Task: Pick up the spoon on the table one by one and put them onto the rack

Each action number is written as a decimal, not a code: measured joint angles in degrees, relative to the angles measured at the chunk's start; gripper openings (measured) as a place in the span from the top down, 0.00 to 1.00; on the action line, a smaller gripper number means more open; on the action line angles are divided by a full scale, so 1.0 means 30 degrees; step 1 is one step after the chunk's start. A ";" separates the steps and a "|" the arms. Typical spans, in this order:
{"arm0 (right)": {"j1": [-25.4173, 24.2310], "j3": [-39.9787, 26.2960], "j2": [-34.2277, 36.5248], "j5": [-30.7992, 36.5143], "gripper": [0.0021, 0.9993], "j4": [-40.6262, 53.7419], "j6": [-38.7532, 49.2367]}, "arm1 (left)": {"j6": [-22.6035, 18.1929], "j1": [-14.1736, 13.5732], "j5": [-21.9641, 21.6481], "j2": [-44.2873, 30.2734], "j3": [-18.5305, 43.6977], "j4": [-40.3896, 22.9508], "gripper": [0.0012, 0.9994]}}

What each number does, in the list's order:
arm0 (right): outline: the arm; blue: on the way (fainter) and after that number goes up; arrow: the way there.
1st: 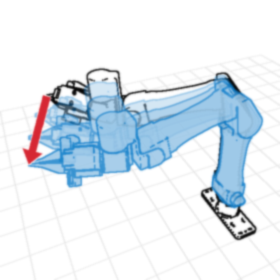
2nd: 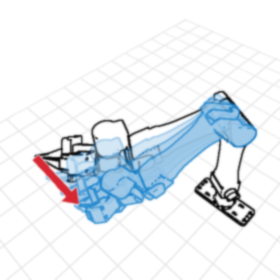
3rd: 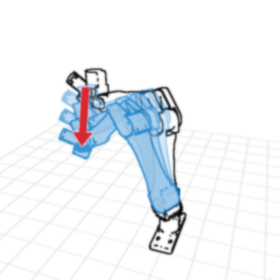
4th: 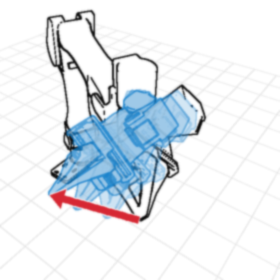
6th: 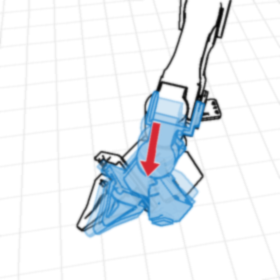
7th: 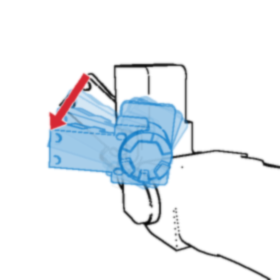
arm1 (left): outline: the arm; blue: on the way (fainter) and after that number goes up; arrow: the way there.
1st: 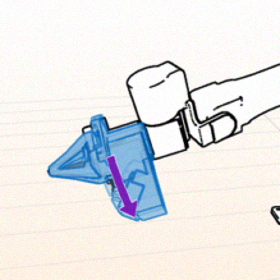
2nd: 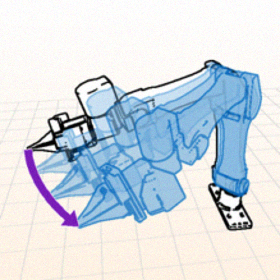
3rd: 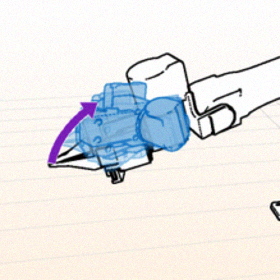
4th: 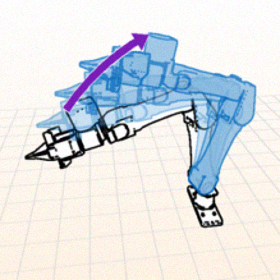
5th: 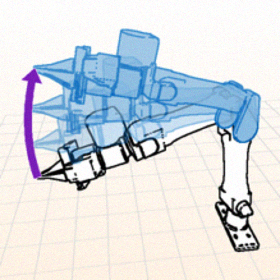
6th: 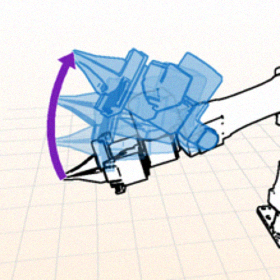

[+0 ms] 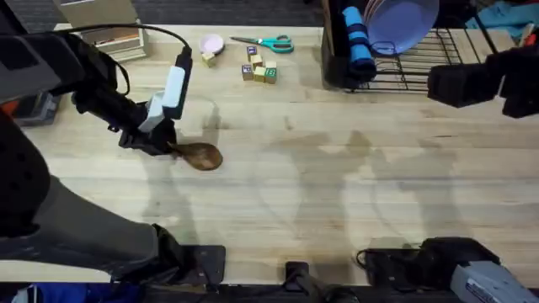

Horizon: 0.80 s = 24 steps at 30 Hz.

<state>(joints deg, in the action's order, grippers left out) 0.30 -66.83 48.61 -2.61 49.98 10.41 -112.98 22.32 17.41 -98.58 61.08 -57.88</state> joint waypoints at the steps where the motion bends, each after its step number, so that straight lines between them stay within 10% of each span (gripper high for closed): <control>1: 0.0000 0.0000 0.0004 0.0000 0.00 0.0000 -0.0001 | 0.0154 -0.0038 0.0000 -0.0038 0.0056 -0.0044 0.96; 24: 0.0000 -0.0007 0.1053 0.0000 0.00 -0.0148 0.0048 | 0.7314 -0.4683 0.0910 -0.1293 0.7253 -0.3391 0.96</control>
<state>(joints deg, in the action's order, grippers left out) 0.30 -66.85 51.77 -2.61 49.53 10.56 -91.03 8.27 20.14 -102.45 82.84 -68.05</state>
